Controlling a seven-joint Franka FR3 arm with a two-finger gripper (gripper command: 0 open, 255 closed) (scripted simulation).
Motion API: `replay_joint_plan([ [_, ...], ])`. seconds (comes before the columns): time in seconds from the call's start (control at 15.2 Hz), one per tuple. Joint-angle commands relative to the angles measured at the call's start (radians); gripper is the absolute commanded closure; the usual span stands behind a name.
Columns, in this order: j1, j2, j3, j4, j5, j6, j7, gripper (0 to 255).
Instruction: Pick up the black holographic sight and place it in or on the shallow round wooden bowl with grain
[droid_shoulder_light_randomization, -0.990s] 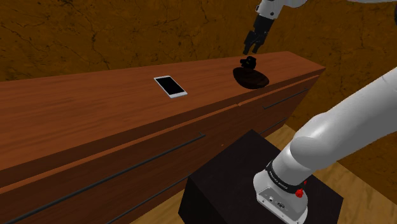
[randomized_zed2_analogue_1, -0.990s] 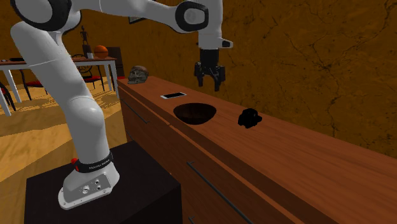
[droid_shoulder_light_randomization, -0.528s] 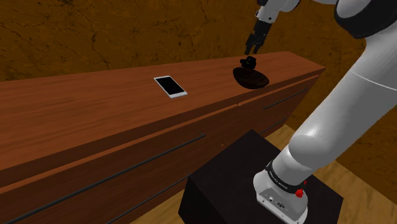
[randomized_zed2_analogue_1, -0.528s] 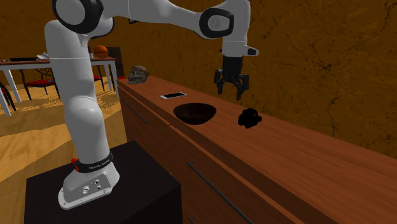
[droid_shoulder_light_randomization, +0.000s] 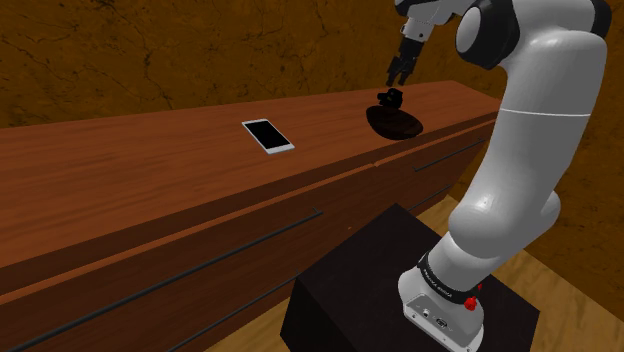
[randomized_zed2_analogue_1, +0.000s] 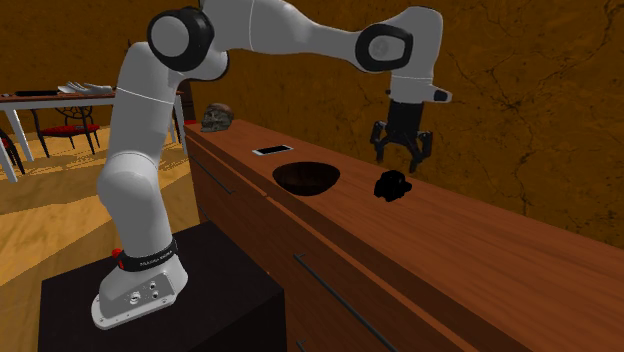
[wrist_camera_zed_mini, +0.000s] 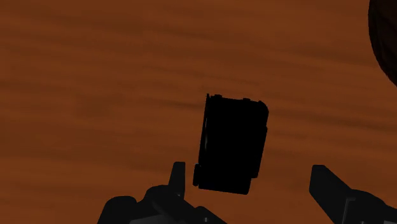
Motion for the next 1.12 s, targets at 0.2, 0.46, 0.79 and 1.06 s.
replay_joint_plan([
  [0.2, -0.01, 0.03, 0.004, -0.02, 0.015, 0.044, -0.016, 0],
  [0.46, -0.004, 0.031, 0.006, -0.067, 0.018, 0.091, -0.02, 0],
  [0.79, -0.004, 0.031, 0.006, -0.066, 0.018, 0.091, -0.02, 0],
  [1.06, -0.004, 0.031, 0.006, -0.066, 0.018, 0.09, -0.02, 255],
])
